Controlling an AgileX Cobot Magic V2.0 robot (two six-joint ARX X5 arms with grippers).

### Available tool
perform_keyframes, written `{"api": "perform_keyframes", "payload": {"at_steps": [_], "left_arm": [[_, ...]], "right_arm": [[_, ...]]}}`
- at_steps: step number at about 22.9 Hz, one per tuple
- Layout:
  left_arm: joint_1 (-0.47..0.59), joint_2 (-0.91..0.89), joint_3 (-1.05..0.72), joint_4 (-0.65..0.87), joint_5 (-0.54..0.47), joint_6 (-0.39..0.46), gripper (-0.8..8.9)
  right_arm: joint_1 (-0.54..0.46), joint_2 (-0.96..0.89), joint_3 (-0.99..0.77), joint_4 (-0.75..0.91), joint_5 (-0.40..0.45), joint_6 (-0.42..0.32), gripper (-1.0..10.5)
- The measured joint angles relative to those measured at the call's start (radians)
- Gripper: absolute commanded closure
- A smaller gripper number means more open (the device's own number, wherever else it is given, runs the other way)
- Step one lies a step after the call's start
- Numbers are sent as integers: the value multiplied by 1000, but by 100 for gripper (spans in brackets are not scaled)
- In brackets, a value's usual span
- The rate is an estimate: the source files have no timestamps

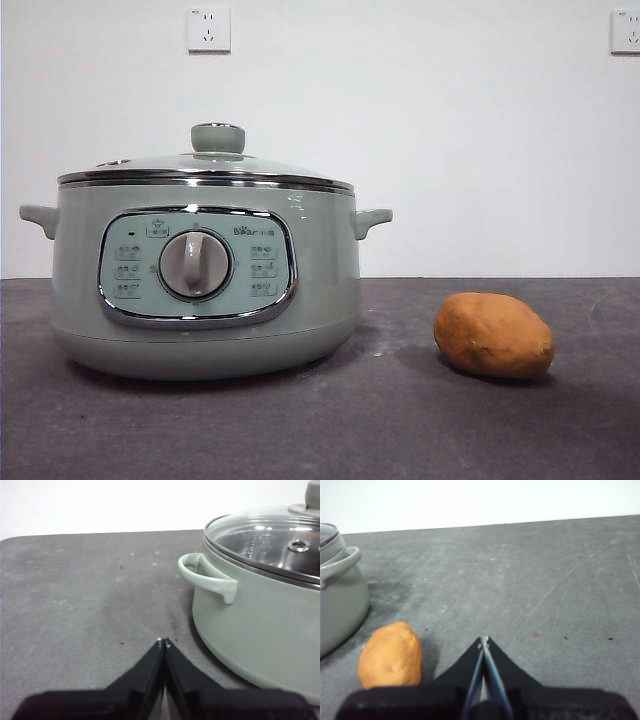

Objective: Pick up the potato,open the lid,put the potato in the pot,close the lid

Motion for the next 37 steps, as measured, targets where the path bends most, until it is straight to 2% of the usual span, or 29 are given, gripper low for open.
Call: {"api": "perform_keyframes", "payload": {"at_steps": [2,4,7,9,11,12,15,25,28,32,37], "left_arm": [[0,0,0,0,10,-28,816],[0,0,0,2,34,-89,816],[0,0,0,5,75,-235,816],[0,0,0,6,95,-343,816],[0,0,-1,8,101,-414,816],[0,0,-1,8,101,-438,816],[0,0,-1,13,105,-475,816],[0,0,12,87,145,-496,820],[0,3,55,71,154,-497,820],[0,36,151,16,161,-496,820],[0,131,259,-23,196,-488,820]], "right_arm": [[0,0,0,0,-1,22,946],[0,0,0,0,-3,83,946],[0,0,0,0,-3,254,946],[0,0,0,0,-2,397,946],[0,0,0,0,-1,511,946],[0,0,0,0,0,552,946],[0,0,0,0,0,616,946],[0,0,18,-13,-6,652,951],[0,8,60,-12,-58,650,956],[0,55,136,-13,-131,619,955],[0,158,244,-61,-175,554,955]]}}
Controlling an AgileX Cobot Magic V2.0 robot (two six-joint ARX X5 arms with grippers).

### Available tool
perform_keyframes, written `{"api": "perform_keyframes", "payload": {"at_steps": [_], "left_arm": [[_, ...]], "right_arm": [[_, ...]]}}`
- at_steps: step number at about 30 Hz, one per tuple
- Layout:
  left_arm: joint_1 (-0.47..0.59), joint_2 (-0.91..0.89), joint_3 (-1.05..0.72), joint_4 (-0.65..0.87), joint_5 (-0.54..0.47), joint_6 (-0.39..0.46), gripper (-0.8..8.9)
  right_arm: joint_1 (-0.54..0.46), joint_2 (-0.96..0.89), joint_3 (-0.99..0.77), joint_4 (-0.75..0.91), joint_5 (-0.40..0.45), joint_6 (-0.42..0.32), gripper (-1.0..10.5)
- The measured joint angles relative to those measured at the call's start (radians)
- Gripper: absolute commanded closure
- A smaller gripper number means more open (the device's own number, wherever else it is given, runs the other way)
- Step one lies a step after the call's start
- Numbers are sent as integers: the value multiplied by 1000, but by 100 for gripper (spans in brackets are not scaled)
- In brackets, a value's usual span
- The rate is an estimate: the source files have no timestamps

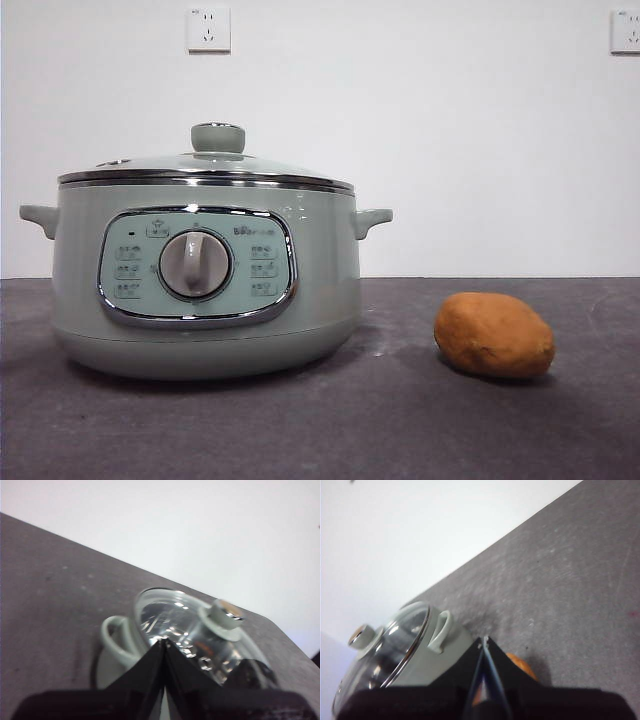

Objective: Pick up the potato,open the lid,put the potato in the pot,close the lid

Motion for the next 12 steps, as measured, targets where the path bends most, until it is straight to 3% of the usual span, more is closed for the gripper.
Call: {"api": "perform_keyframes", "payload": {"at_steps": [7,12], "left_arm": [[0,188,160,-6,170,87,819],[0,344,282,-29,301,151,819]], "right_arm": [[0,214,208,-131,-21,-171,954],[0,386,358,-222,-105,-294,948]]}}
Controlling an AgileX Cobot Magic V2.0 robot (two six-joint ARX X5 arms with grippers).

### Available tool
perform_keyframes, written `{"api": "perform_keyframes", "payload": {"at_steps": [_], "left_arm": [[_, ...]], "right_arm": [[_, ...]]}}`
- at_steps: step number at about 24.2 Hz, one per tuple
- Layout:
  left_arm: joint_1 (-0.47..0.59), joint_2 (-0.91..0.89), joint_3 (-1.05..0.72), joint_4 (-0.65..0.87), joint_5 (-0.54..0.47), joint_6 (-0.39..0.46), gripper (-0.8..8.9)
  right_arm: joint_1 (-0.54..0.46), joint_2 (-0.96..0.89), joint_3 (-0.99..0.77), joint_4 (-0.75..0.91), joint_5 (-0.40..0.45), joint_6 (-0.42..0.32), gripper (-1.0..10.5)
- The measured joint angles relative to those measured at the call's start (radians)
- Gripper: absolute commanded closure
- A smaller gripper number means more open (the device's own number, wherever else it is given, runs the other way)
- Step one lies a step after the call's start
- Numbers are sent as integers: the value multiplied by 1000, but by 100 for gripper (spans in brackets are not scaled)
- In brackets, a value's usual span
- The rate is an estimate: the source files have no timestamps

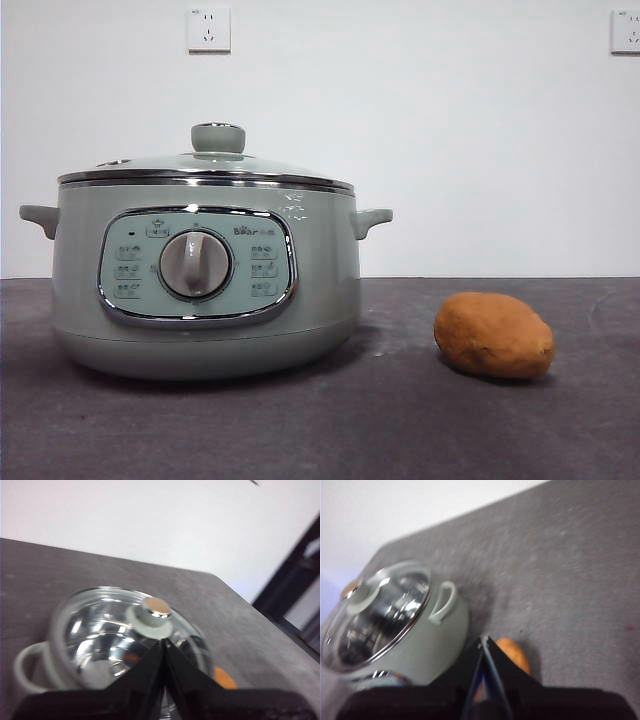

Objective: Pick up the potato,open the lid,put the potato in the pot,close the lid

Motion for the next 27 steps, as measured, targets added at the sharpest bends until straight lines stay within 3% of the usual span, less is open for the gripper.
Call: {"api": "perform_keyframes", "payload": {"at_steps": [7,9,10,11,12,13,14,17,19,22,27], "left_arm": [[0,213,153,-78,157,13,814],[0,266,180,-79,213,15,751],[0,283,189,-80,227,15,667],[0,305,201,-81,233,16,501],[0,318,210,-81,232,16,408],[0,323,211,-78,232,16,405],[0,326,211,-79,232,16,405],[0,327,211,-67,232,15,406],[-8,327,211,-29,231,14,408],[-33,327,211,-14,215,0,409],[-99,328,211,3,182,-2,409]], "right_arm": [[0,248,206,-157,-208,-144,945],[0,307,242,-189,-244,-178,919],[0,328,251,-192,-246,-186,865],[1,355,259,-192,-245,-196,727],[1,373,259,-193,-243,-200,563],[0,387,259,-195,-242,-200,431],[1,396,259,-194,-239,-200,397],[7,406,259,-177,-230,-200,409],[50,409,260,-137,-142,-198,408],[173,441,274,-134,57,-193,408],[373,609,327,-141,280,-192,409]]}}
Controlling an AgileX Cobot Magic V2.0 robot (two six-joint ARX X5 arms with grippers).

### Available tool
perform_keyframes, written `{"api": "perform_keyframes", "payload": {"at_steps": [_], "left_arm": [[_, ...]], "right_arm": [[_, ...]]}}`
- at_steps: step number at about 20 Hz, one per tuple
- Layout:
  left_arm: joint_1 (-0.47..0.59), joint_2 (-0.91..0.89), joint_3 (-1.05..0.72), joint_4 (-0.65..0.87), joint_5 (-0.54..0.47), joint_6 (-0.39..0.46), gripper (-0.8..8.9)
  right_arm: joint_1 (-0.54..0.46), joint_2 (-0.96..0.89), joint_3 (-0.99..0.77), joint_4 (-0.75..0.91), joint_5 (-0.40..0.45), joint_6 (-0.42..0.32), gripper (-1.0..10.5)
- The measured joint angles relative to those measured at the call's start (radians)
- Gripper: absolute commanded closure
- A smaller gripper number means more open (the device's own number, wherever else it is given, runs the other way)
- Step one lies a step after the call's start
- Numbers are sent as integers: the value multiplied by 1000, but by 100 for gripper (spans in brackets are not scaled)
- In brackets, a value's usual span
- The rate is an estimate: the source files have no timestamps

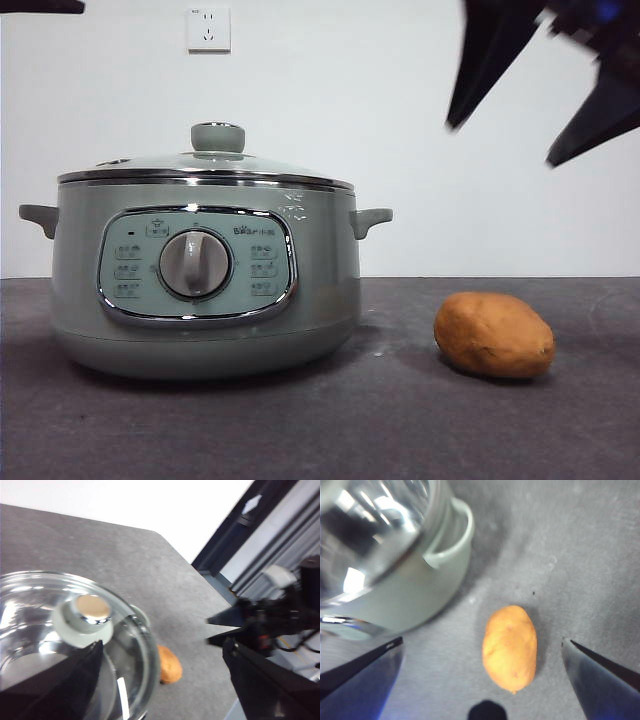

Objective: Pick up the potato,open the lid,put the potato in the pot,close the lid

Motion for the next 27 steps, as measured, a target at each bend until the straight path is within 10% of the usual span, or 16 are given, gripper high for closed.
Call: {"api": "perform_keyframes", "payload": {"at_steps": [5,14,19,27], "left_arm": [[-104,1,44,-32,-113,25,408],[-285,1,371,-294,-584,309,409],[-296,4,386,-331,-598,335,409],[-298,90,386,-370,-598,341,408]], "right_arm": [[43,223,18,5,55,0,410],[38,504,18,110,62,-27,419],[33,517,18,142,151,-30,956],[32,418,18,40,152,-30,954]]}}
